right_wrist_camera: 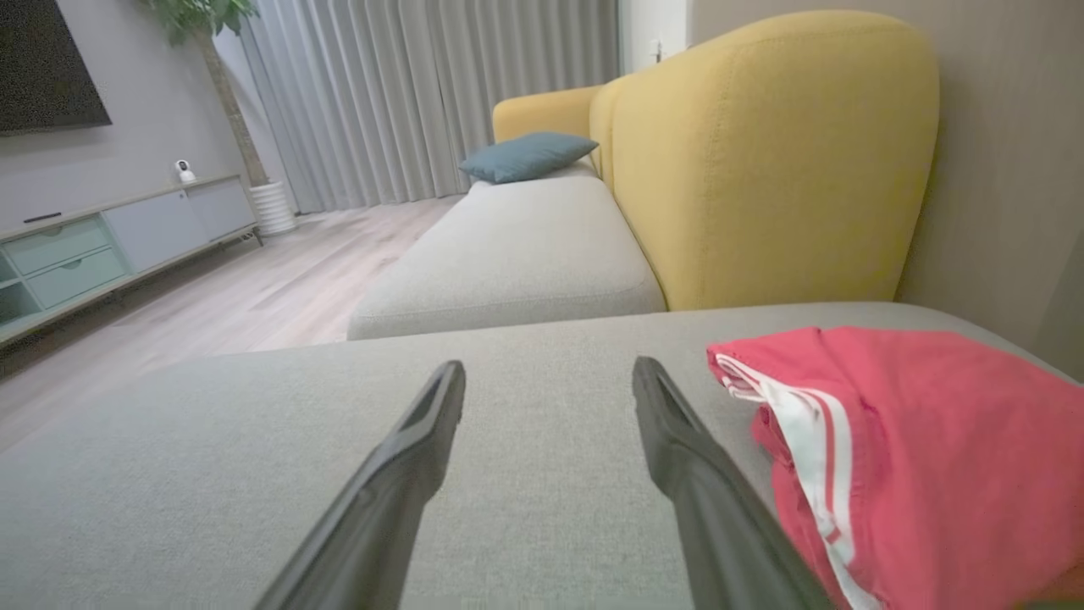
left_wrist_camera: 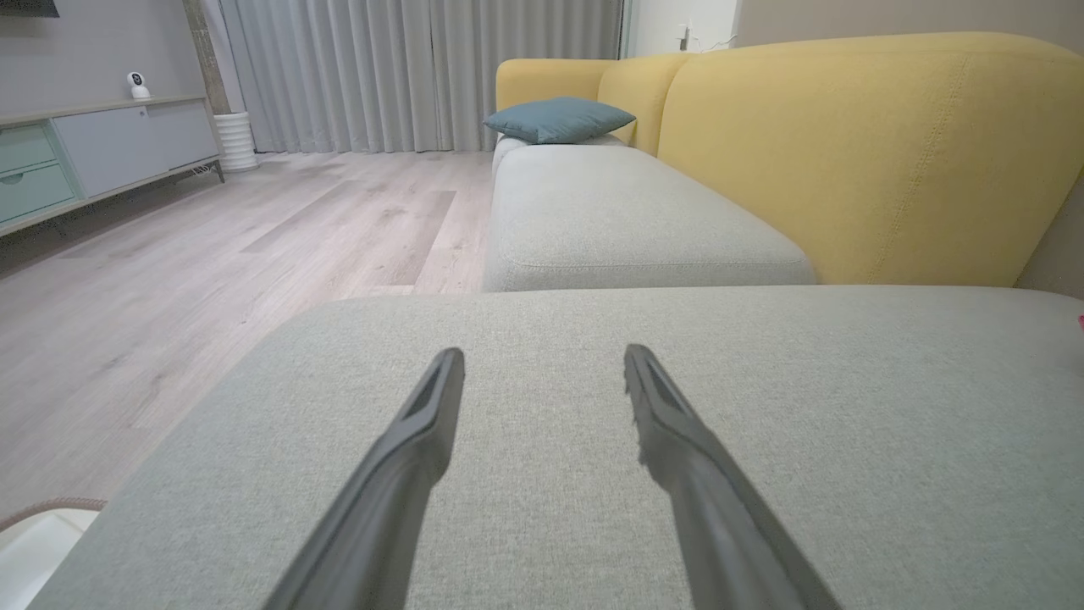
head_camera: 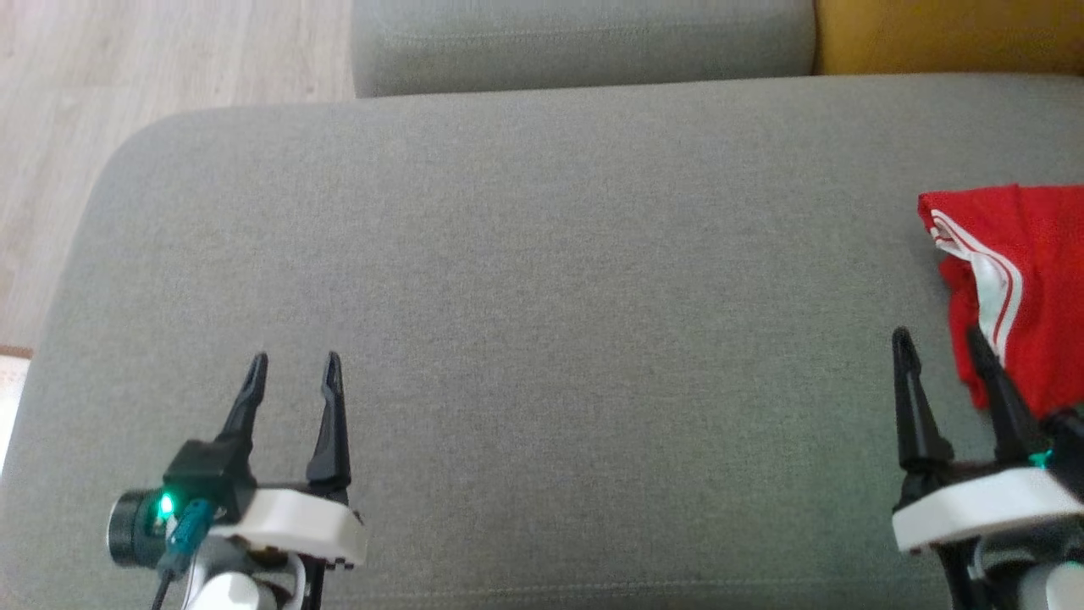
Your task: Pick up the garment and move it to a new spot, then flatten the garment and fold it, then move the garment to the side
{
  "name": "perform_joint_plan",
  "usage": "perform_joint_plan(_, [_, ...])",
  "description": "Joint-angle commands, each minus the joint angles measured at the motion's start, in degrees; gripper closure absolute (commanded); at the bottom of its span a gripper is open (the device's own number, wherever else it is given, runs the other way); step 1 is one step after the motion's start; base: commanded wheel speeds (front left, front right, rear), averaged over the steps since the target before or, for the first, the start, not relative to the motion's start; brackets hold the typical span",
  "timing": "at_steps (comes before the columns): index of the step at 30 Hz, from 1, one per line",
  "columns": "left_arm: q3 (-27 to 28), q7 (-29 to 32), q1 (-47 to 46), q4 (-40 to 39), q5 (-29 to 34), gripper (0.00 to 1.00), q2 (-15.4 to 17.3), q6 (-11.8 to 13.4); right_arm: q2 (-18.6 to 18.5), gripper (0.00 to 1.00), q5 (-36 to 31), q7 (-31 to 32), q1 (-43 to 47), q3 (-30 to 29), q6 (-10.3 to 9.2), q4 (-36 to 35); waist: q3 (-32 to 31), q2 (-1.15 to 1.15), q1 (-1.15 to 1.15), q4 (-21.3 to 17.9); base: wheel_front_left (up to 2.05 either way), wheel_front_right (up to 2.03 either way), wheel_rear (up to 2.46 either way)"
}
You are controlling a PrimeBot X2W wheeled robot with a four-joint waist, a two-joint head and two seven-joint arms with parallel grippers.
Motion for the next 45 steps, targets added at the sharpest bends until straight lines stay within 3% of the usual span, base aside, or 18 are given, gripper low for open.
perform_joint_plan(1, [2.6, -0.43, -1.54, -1.38, -0.47, 0.0, 1.45, -0.42, -0.41, 0.0, -0.65, 0.41, -0.29, 1.34, 0.37, -2.48, -0.81, 0.0, 0.0, -0.21, 0.0, 0.0, 0.0])
perform_joint_plan(13, [2.54, -0.6, 0.78, 0.61, -2.16, 0.0, 3.2, -2.39, 0.52, 0.0, -1.29, 2.6, 4.18, 1.36, 0.37, -4.96, -4.0, 0.0, 0.0, -1.97, 0.0, 0.0, 0.0])
perform_joint_plan(45, [1.28, -0.13, 0.48, 1.04, -1.14, 0.0, 4.57, -1.15, 0.87, 0.0, -2.12, 3.21, 4.48, 1.75, 0.37, -5.76, -4.66, 0.0, 0.0, -1.43, 0.0, 0.0, 0.0])
